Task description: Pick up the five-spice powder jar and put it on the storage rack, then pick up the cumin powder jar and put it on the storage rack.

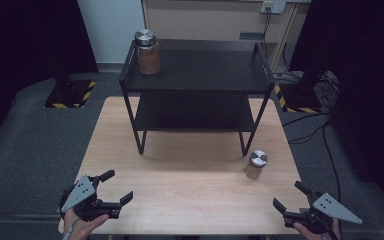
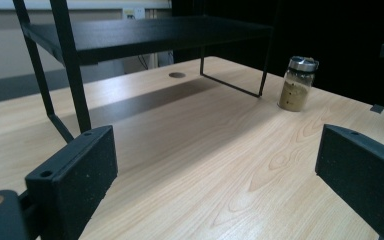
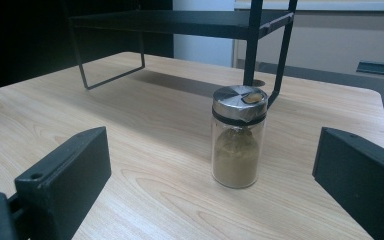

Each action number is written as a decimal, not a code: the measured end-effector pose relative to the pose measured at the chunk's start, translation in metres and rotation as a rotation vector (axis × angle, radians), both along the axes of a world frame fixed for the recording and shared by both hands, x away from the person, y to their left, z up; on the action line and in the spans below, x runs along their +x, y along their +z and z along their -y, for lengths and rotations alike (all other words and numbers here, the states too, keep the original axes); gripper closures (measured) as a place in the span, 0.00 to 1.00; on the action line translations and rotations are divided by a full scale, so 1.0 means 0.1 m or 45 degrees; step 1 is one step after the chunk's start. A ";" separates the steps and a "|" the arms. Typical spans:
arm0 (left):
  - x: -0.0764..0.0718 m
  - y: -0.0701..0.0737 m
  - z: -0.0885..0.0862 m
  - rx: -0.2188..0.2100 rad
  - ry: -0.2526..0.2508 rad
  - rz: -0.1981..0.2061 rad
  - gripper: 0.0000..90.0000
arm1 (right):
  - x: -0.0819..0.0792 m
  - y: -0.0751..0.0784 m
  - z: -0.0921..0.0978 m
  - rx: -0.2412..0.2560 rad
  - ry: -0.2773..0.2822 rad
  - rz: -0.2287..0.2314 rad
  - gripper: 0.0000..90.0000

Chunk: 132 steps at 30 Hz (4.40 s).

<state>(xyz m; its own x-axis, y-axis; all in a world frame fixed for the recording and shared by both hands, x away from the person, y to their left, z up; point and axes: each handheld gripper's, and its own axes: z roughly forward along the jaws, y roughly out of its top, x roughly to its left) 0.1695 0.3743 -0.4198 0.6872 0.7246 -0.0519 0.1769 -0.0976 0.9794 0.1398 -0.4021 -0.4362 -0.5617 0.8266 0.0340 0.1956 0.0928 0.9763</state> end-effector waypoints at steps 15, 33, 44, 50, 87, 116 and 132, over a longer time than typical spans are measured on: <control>-0.03 -0.08 -0.09 -0.056 0.001 0.077 0.03 | -0.02 -0.01 0.01 0.018 -0.007 0.003 0.03; -0.03 -0.02 -0.04 0.022 0.041 0.020 0.02 | 0.00 -0.03 0.01 0.032 0.009 0.021 0.02; -0.05 -0.02 -0.04 0.022 0.053 0.027 0.02 | 0.04 0.04 0.06 0.085 0.036 0.073 0.02; -0.05 -0.02 -0.04 0.016 0.059 0.025 0.02 | 0.14 0.24 0.16 0.036 0.079 0.043 0.01; -0.06 -0.02 -0.04 0.015 0.081 0.002 0.02 | 0.82 0.98 0.30 -0.111 0.188 -0.008 0.02; -0.06 -0.01 -0.04 0.019 0.081 -0.004 0.01 | 1.43 0.59 -0.12 -0.224 0.186 -0.171 0.03; -0.06 -0.01 -0.04 0.022 0.078 -0.003 0.01 | 1.69 0.37 -0.32 -0.258 0.190 -0.252 0.07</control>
<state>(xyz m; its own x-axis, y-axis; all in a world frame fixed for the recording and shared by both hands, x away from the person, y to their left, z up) 0.1637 0.3781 -0.4210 0.6411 0.7663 -0.0408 0.1856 -0.1033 0.9772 0.3090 -0.3703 -0.3994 -0.6765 0.7365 -0.0022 0.3491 0.3233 0.8795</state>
